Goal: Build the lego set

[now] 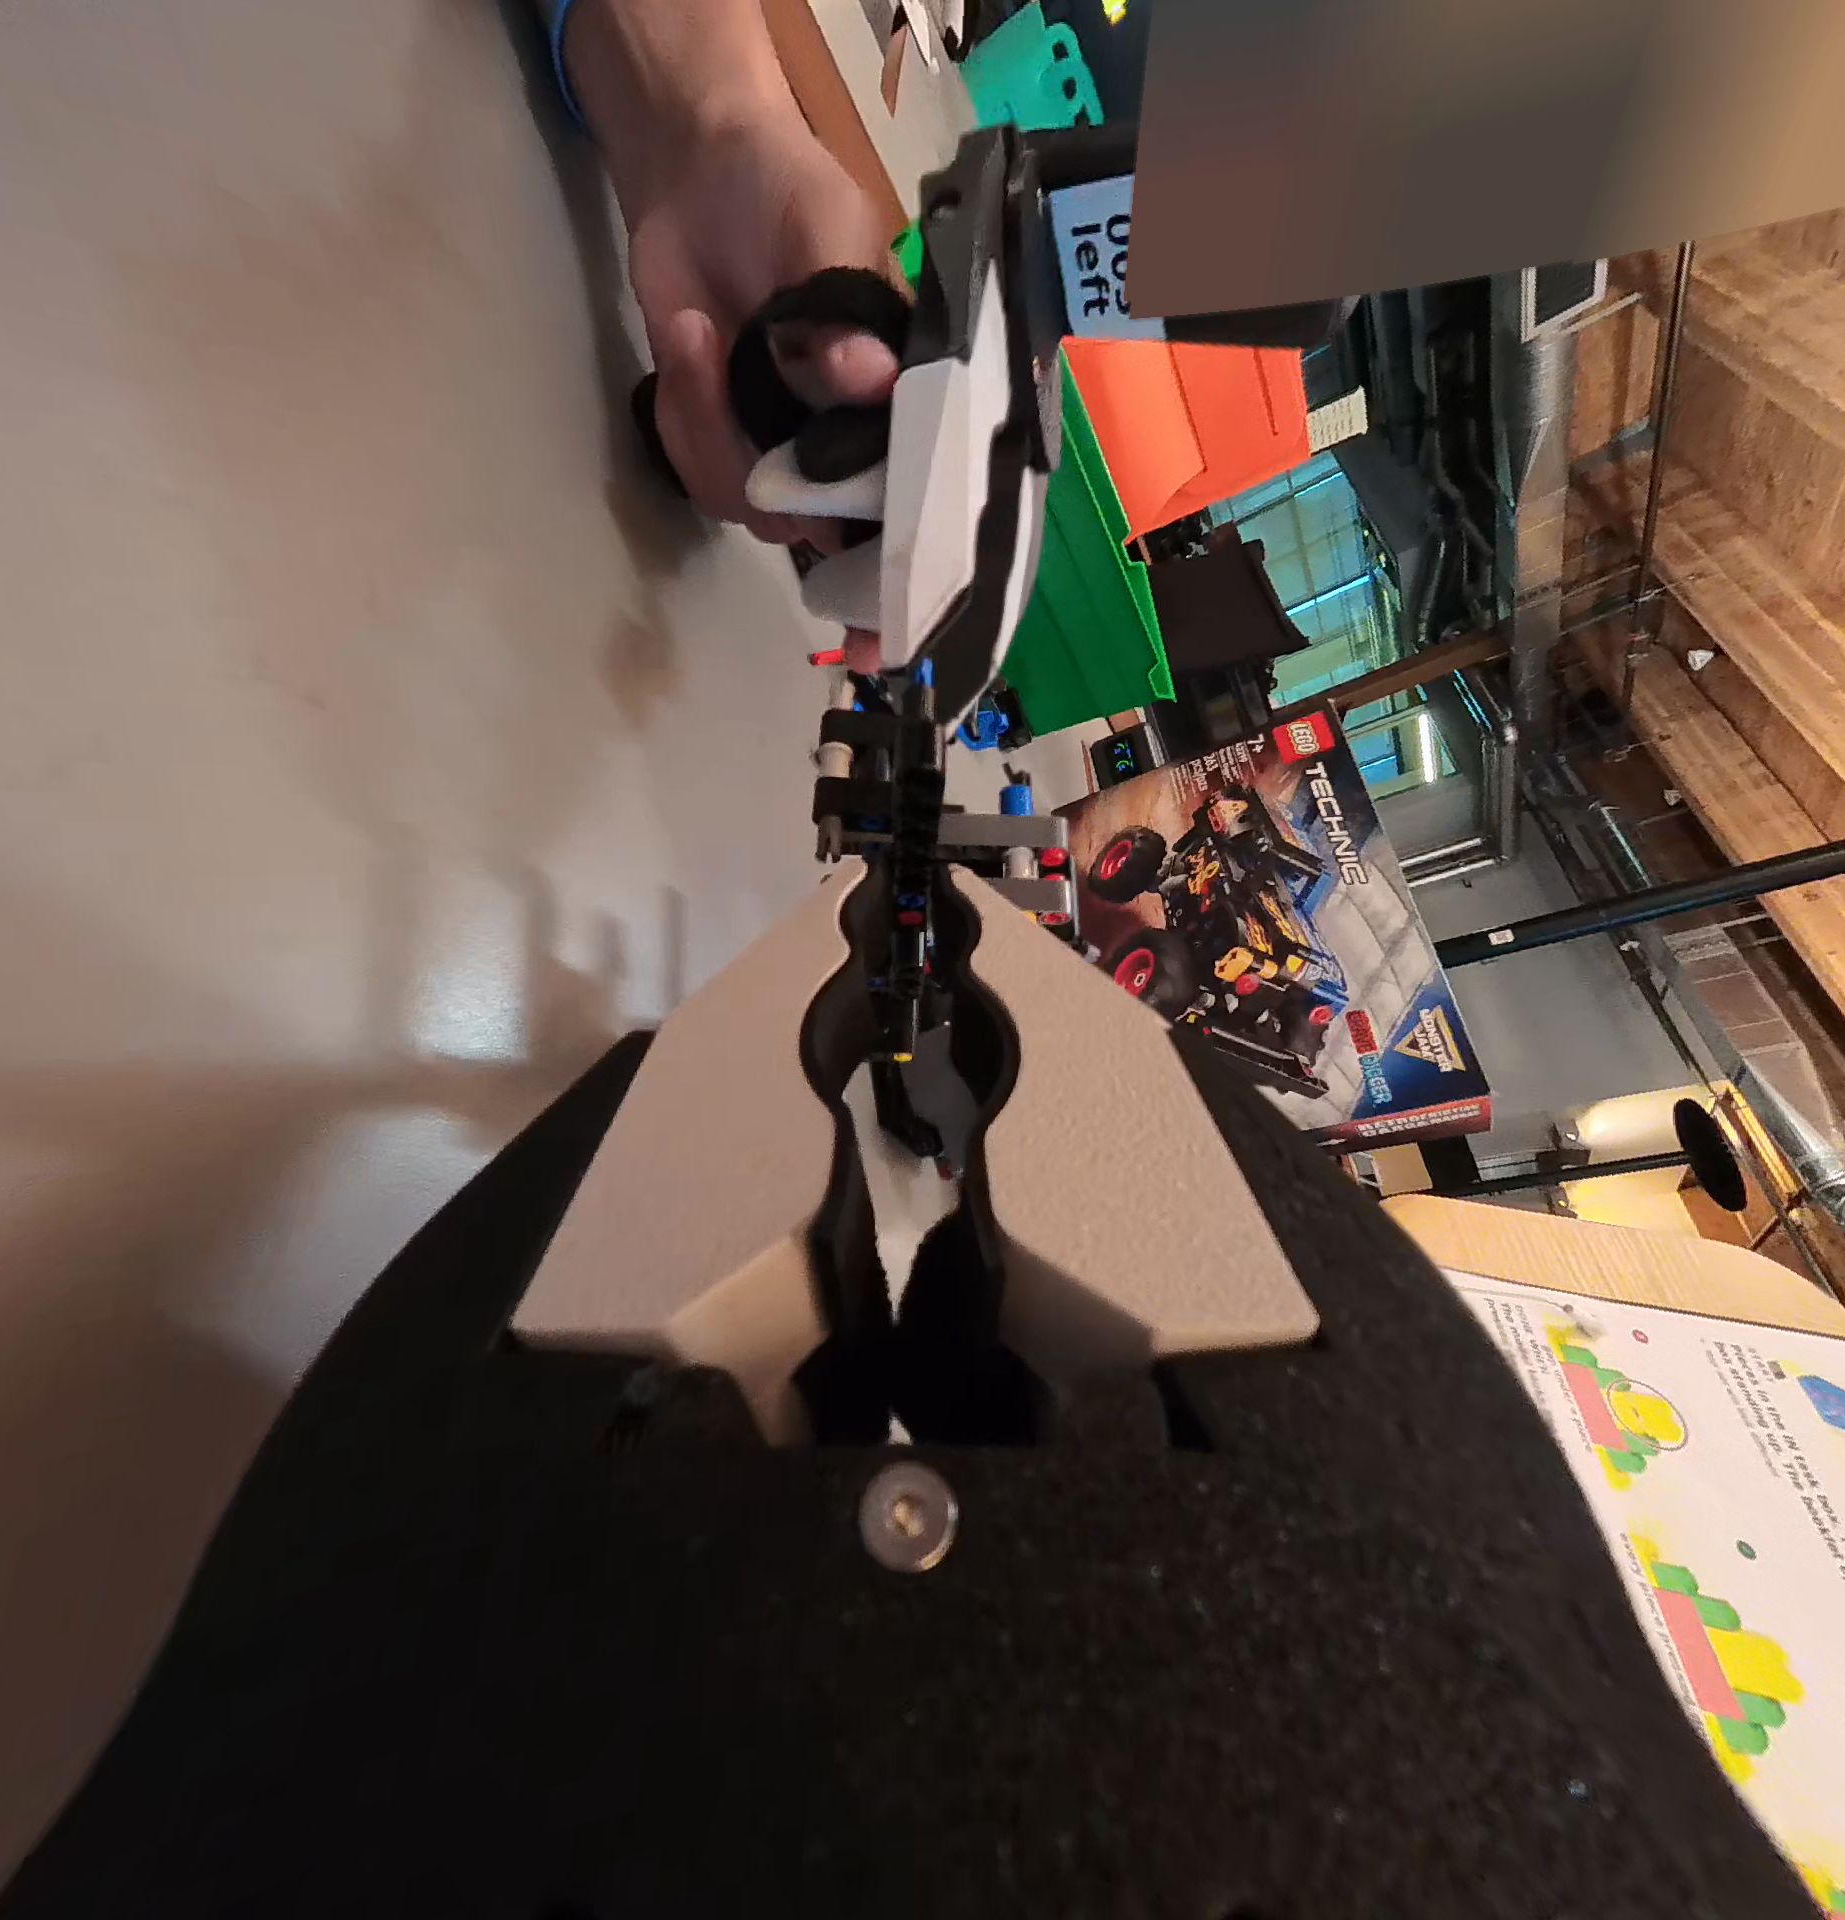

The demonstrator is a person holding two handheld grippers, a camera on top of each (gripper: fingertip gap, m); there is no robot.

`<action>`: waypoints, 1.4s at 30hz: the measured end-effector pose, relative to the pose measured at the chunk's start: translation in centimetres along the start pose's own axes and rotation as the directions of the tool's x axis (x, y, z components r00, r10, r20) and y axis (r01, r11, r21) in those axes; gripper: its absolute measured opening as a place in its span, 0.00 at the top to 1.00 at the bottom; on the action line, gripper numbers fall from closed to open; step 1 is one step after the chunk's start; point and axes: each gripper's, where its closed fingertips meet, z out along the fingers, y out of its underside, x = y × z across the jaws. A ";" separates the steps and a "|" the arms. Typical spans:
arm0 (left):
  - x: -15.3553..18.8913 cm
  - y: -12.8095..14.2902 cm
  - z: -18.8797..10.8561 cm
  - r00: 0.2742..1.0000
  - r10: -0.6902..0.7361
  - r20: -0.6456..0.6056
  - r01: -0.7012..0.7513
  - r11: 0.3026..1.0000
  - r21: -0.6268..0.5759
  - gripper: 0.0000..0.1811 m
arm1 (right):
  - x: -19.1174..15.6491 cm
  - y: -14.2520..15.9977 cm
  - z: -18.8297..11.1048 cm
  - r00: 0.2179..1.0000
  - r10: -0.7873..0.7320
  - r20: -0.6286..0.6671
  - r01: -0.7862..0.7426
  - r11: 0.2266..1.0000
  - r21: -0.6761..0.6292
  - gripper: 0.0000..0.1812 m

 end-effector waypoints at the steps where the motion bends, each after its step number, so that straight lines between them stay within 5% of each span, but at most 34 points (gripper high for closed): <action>1: 0.2 0.1 0.1 1.000 0.003 -0.006 -0.003 1.000 -0.006 0.91 | 0.1 0.0 0.0 1.000 0.002 -0.003 -0.002 1.000 -0.002 0.97; 13: 0.8 0.8 0.4 0.994 0.108 0.002 -0.108 0.993 -0.054 0.99 | -0.5 -0.2 0.2 1.000 0.006 0.020 -0.006 1.000 0.000 0.97; 21: 0.5 1.6 0.6 0.952 0.299 0.070 -0.290 0.950 -0.116 0.99 | -1.2 0.2 0.3 0.987 0.134 0.090 -0.134 0.991 -0.008 0.97; 33: 0.1 1.9 0.6 0.960 0.271 0.071 -0.260 0.956 -0.139 1.00 | -2.0 0.7 0.6 0.934 0.329 0.141 -0.318 0.943 -0.096 0.92; 39: -0.6 2.1 0.4 0.934 0.338 0.113 -0.317 0.933 -0.173 1.00 | -2.5 1.2 -0.4 0.879 0.421 0.226 -0.401 0.907 -0.131 0.85; 42: -0.3 2.6 0.6 0.911 0.396 0.116 -0.368 0.907 -0.202 1.00 | 0.3 2.5 -2.4 0.793 0.573 0.206 -0.560 0.819 -0.123 0.85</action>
